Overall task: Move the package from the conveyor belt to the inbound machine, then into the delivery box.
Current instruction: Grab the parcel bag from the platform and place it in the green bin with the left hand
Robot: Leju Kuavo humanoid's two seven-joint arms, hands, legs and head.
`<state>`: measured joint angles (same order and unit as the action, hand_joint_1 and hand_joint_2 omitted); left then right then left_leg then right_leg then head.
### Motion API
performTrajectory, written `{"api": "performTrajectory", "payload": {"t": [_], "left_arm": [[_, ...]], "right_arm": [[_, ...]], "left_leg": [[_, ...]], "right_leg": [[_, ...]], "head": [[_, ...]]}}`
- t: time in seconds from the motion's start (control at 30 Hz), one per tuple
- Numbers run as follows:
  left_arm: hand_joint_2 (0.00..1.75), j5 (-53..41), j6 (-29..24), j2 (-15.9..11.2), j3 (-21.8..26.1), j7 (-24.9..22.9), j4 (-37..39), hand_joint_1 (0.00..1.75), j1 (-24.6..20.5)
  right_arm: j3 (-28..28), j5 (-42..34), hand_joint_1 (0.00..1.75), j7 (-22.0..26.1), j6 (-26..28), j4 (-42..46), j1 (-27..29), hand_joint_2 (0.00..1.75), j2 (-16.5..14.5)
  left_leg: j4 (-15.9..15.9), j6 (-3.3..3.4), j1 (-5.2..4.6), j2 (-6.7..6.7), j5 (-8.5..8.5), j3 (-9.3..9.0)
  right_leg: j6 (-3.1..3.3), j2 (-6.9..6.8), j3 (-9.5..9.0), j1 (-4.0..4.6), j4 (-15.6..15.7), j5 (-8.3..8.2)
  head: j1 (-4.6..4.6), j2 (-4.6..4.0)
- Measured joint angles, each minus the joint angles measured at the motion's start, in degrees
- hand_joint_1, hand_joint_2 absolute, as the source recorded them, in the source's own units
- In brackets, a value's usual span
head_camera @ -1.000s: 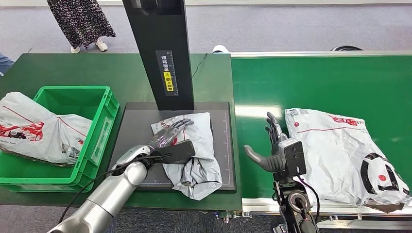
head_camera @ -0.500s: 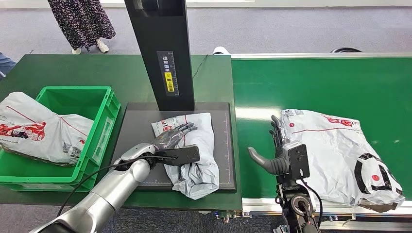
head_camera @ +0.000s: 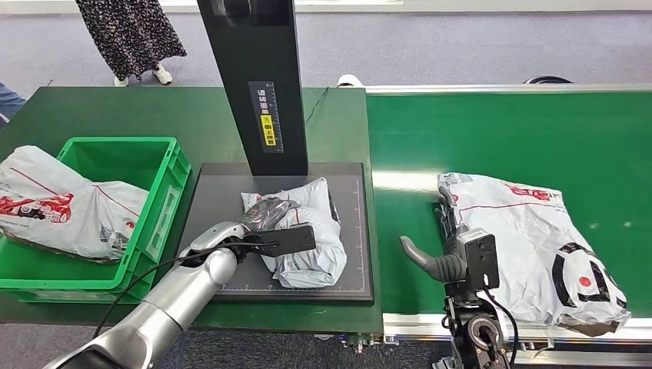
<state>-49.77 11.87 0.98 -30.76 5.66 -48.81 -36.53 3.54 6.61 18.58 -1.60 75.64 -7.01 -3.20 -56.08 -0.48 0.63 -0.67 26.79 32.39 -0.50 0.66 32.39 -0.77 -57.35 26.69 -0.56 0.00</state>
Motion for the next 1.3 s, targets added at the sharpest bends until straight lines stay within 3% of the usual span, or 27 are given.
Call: {"api": "performTrajectory", "payload": {"t": [0.3,0.37,0.5,0.6,0.8,1.1,1.3], "left_arm": [[1.75,-1.06,-3.54,-0.02,0.50,0.87,-1.31,1.75,1.18],[1.75,-2.28,-7.02,-0.05,0.75,1.45,-2.34,1.75,1.98],[1.75,-7.40,-19.04,-0.87,1.89,2.95,-8.06,1.75,4.97],[1.75,-11.79,-25.75,-2.59,3.54,3.42,-14.90,1.75,7.00],[1.75,-14.65,-29.15,-7.29,8.29,3.99,-23.03,1.75,7.55],[1.75,-18.67,-32.32,-14.89,17.27,0.71,-24.00,1.75,4.50],[1.75,-19.87,-31.71,-17.74,23.41,-1.17,-20.81,1.75,1.16]], "right_arm": [[-0.52,0.04,0.00,-0.05,0.02,0.98,0.43,1.75,-0.02],[-0.67,0.04,0.00,-0.05,0.02,1.46,0.79,1.75,-0.02],[-1.17,-0.19,0.00,-0.04,0.00,3.17,2.21,1.75,0.02],[-1.73,-0.66,0.00,0.02,0.01,4.43,3.12,1.75,0.12],[-3.19,-1.32,0.00,0.80,0.87,5.50,4.20,1.75,0.67],[-5.24,-1.91,0.00,1.86,1.81,9.03,8.59,1.75,0.95],[-6.20,-1.41,0.00,1.64,1.99,11.65,10.24,1.75,0.78]], "left_leg": [[0.00,0.00,0.00,0.01,0.01,0.02],[0.00,0.00,0.00,0.01,0.01,0.05],[0.00,0.00,0.00,0.03,0.00,0.23],[0.00,0.00,0.01,0.02,0.00,0.35],[0.01,-0.01,0.01,0.03,0.01,0.42],[0.01,-0.01,0.02,0.06,0.00,0.43],[0.01,-0.01,0.02,0.07,0.00,0.45]], "right_leg": [[0.00,0.01,0.04,0.00,0.00,0.00],[0.00,0.02,0.08,0.00,0.00,0.00],[0.00,0.03,0.28,0.00,0.00,0.00],[0.00,0.03,0.41,0.01,0.00,0.00],[0.01,0.03,0.49,0.01,-0.01,0.01],[0.01,0.06,0.54,0.02,-0.01,0.01],[0.01,0.07,0.55,0.02,-0.01,0.01]], "head": [[0.00,0.00],[0.00,0.01],[0.01,0.00],[-0.01,0.00],[0.00,0.00],[0.00,0.00],[0.01,0.00]]}}
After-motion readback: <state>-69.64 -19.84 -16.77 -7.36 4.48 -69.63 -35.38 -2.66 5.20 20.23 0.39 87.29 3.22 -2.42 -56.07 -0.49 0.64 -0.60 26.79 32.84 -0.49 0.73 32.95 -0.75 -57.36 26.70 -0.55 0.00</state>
